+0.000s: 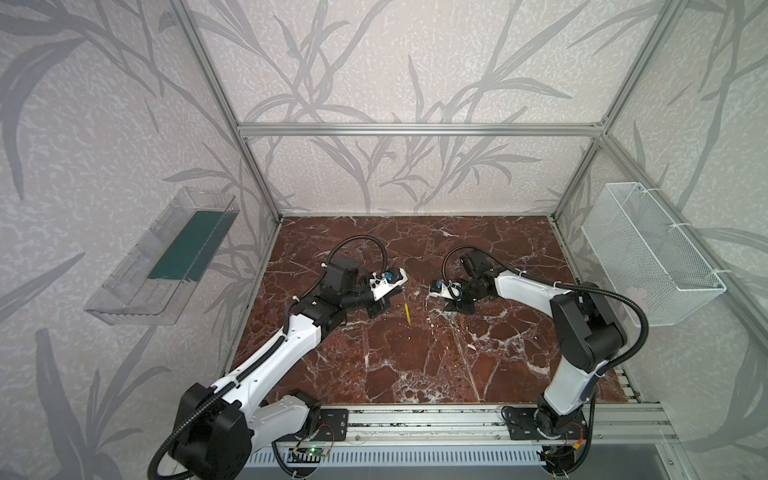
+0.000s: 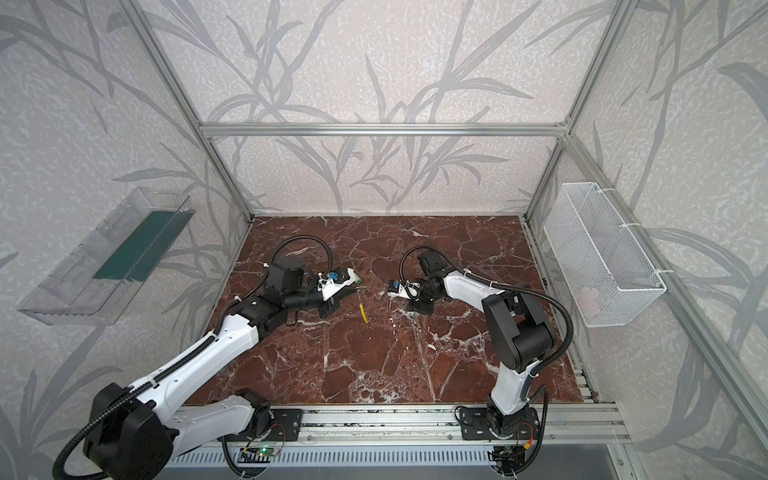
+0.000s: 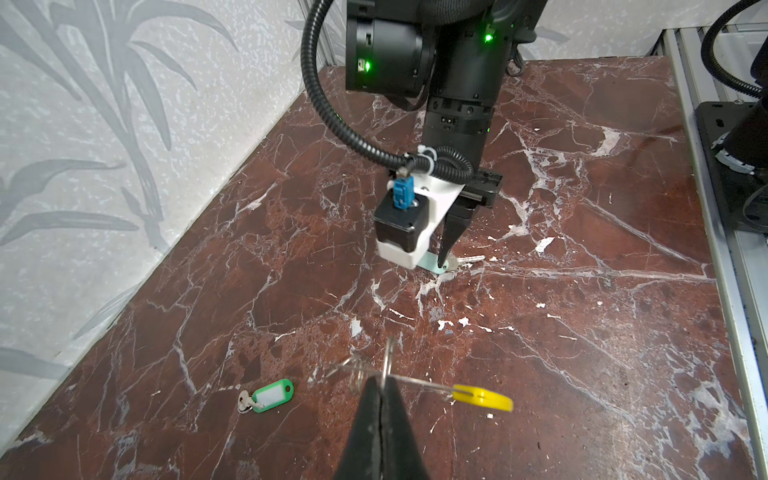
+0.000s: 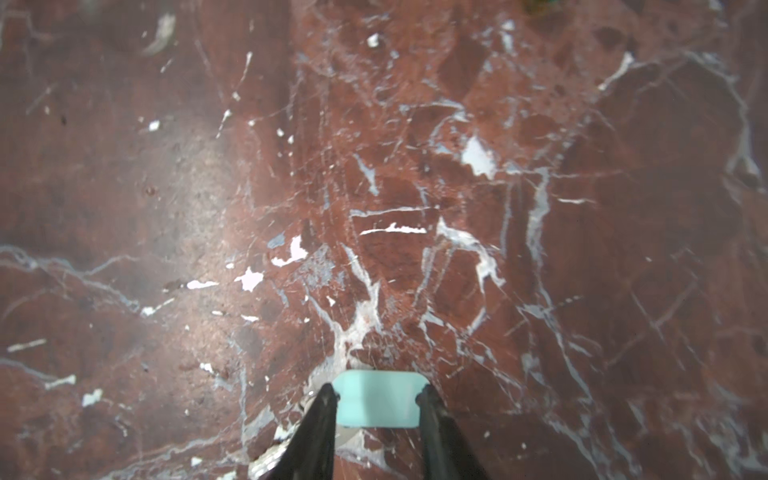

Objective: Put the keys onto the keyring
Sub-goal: 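Close the right gripper on the teal tag and lift the key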

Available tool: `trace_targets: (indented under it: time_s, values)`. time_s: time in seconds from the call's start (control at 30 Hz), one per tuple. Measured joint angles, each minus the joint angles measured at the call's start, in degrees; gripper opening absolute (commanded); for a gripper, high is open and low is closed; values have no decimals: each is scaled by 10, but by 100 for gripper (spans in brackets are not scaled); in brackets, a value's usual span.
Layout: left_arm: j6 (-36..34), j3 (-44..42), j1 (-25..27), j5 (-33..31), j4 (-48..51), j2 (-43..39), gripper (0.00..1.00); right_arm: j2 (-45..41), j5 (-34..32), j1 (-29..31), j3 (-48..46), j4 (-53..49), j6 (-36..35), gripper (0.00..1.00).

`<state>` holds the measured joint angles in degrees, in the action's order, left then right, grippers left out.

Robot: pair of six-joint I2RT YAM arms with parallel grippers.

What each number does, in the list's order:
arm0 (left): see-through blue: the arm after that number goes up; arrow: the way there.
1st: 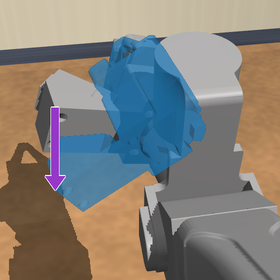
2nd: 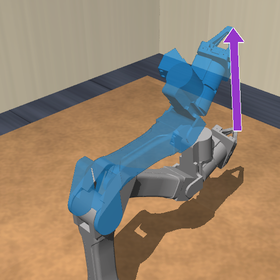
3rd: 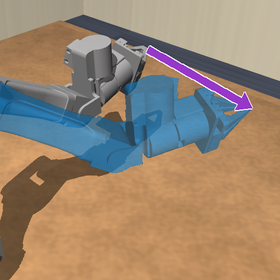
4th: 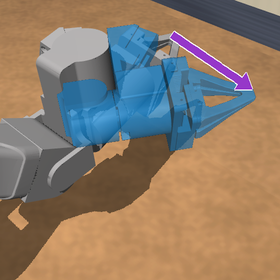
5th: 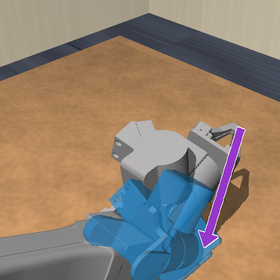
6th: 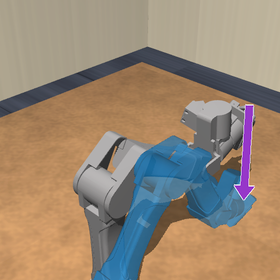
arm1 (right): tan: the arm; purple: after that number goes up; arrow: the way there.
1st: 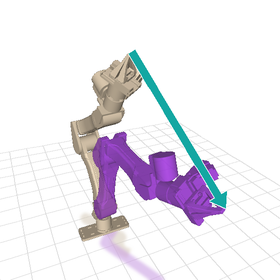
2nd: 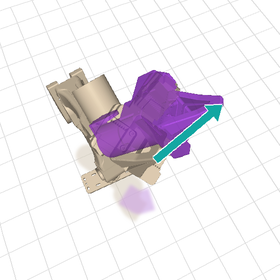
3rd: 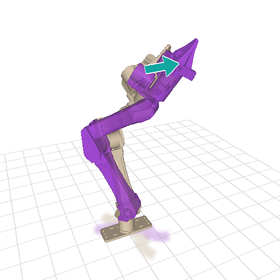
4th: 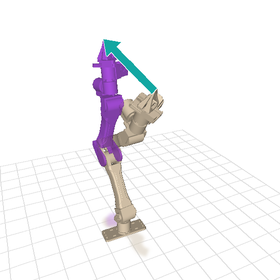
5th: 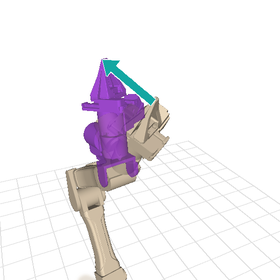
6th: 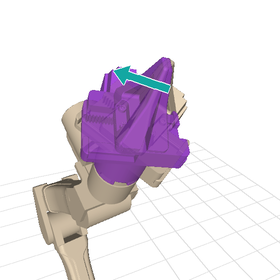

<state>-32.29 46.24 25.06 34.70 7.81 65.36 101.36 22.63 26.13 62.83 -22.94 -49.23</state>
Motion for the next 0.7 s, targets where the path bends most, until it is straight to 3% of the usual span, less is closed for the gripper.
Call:
trace_targets:
  time_s: [0.33,0.7]
  values:
    - [5,0,0,1,-10,0,0,-26,-133,85,-35,-9,183,34]
    - [10,0,0,5,-20,0,0,-25,-227,108,-74,16,257,30]
